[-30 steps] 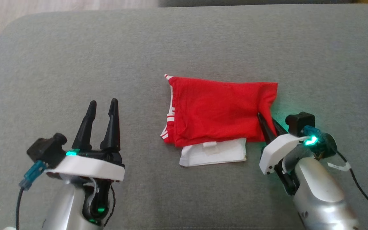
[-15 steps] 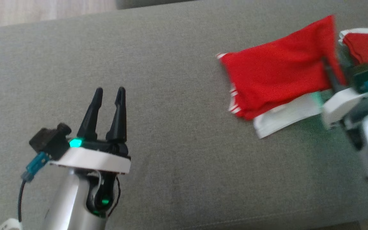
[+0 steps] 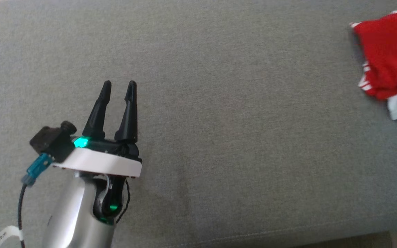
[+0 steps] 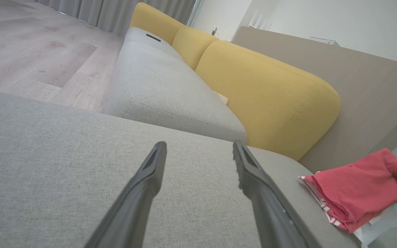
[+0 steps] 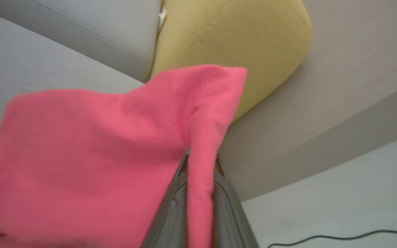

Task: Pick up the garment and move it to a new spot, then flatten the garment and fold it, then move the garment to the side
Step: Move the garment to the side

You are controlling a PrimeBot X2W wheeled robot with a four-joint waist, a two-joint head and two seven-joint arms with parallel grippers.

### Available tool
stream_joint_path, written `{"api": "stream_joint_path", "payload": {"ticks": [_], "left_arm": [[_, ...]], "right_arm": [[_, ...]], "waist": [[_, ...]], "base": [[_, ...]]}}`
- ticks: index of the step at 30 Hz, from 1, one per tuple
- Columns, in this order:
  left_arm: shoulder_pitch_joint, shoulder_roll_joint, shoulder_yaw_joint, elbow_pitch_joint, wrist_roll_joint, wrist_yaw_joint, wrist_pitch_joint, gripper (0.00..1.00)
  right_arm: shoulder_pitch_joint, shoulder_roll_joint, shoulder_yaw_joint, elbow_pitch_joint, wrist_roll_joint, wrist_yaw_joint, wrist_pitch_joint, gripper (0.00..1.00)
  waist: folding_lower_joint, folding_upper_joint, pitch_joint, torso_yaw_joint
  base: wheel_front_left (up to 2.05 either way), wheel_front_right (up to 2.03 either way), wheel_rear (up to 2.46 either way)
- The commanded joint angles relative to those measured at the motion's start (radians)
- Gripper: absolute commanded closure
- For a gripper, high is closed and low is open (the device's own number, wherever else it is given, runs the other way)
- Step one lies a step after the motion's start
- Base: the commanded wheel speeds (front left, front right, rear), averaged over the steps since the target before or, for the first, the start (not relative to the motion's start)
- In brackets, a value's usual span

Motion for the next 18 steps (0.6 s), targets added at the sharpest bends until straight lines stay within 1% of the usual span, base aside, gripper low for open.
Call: {"api": "stream_joint_path", "payload": {"ticks": [1, 5, 13, 14, 15, 18], "left_arm": [[-0.040, 0.007, 0.027, -0.031, 0.003, -0.002, -0.012, 0.00], [-0.047, 0.007, 0.032, -0.030, 0.000, -0.004, -0.012, 0.00], [-0.043, 0.007, 0.052, -0.022, 0.008, -0.008, -0.012, 0.00], [-0.043, 0.007, 0.056, -0.020, 0.011, -0.009, -0.012, 0.00], [-0.043, 0.007, 0.060, -0.017, 0.013, -0.009, -0.012, 0.00], [-0.040, 0.007, 0.071, -0.008, 0.017, -0.012, -0.012, 0.00]], "right_arm": [[-0.008, -0.049, -0.020, -0.016, -0.013, 0.007, 0.000, 1.00], [-0.006, -0.054, -0.090, 0.006, -0.047, 0.007, 0.017, 1.00], [0.013, -0.025, -0.189, 0.014, -0.092, 0.007, 0.023, 1.00], [0.016, -0.020, -0.197, 0.010, -0.098, 0.007, 0.022, 0.63], [0.018, -0.015, -0.209, 0.004, -0.103, 0.007, 0.019, 0.00], [0.029, 0.017, -0.236, -0.033, -0.126, 0.007, 0.011, 0.00]], "waist": [[-0.0001, 0.0000, 0.012, 0.010], [-0.0001, 0.0000, 0.030, 0.019], [-0.0001, 0.0000, 0.046, 0.020], [-0.0001, 0.0000, 0.047, 0.020], [-0.0001, 0.0000, 0.047, 0.019], [-0.0001, 0.0000, 0.036, 0.016]], "base": [[0.00, 0.00, 0.00], [0.00, 0.00, 0.00], [0.00, 0.00, 0.00], [0.00, 0.00, 0.00], [0.00, 0.00, 0.00], [0.00, 0.00, 0.00]]}}
